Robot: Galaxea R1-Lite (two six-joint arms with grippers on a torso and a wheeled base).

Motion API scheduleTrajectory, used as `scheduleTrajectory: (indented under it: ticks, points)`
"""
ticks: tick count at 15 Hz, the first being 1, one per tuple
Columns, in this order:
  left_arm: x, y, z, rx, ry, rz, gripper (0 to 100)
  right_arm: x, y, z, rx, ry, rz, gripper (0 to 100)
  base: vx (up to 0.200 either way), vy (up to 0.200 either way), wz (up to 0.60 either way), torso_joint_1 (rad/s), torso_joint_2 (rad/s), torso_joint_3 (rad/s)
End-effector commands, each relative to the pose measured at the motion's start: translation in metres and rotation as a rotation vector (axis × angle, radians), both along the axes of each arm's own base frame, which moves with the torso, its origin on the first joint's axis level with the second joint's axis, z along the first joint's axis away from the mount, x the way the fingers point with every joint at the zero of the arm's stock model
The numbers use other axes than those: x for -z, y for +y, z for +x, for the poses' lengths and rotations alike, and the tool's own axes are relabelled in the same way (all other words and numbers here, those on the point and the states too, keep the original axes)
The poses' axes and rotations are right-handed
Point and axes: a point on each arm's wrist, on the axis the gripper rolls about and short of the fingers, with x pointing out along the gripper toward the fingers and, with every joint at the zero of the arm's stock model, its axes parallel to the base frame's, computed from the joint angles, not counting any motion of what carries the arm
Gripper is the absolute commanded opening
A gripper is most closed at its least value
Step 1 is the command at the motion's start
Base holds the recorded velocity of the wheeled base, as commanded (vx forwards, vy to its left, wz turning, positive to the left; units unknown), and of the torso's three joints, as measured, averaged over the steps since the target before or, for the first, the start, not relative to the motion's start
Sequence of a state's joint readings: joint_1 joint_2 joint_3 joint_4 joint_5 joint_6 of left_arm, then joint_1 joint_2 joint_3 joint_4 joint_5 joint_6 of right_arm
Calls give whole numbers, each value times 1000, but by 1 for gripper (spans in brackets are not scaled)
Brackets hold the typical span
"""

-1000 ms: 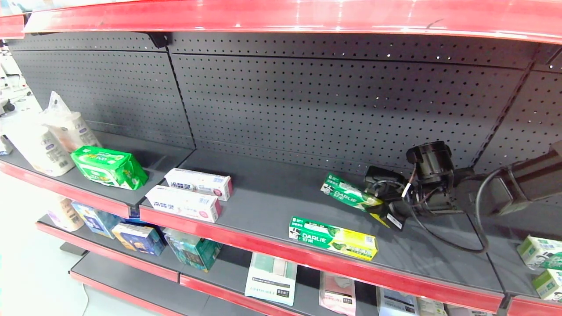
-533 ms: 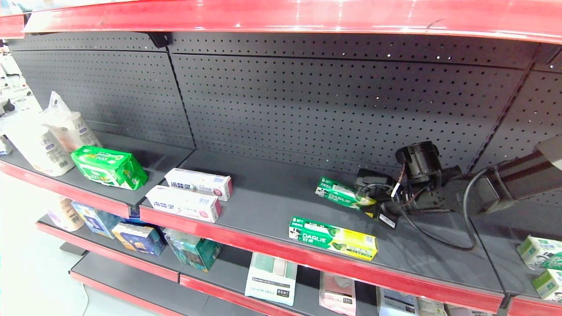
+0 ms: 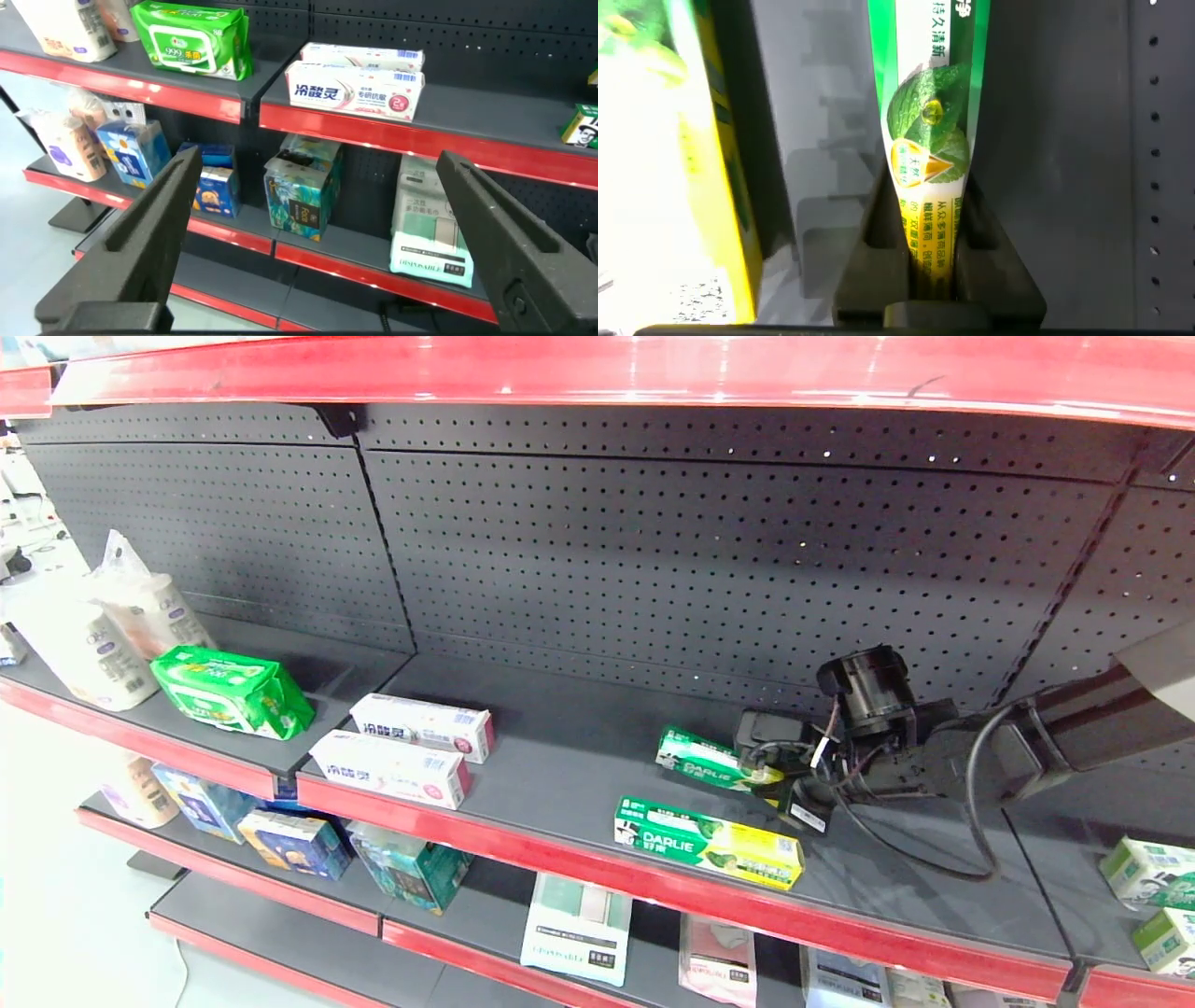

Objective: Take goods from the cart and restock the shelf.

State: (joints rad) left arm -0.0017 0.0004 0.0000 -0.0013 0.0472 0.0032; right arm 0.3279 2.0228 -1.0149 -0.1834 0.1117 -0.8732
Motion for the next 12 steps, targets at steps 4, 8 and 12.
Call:
scheduleTrajectory:
  ticks: [4, 8, 12]
  points:
    - [0, 0, 0, 0, -1, 0, 100, 3, -1, 6, 9, 2, -5, 0, 0, 0, 0, 0, 0, 0]
    - [0, 0, 0, 0, -1, 0, 100, -3, -1, 11, -1, -15, -11, 0, 0, 0, 0, 0, 0, 0]
    - [0, 0, 0, 0, -2, 0, 100, -14, -2, 19, 5, 17, -18, 0, 0, 0, 0, 0, 0, 0]
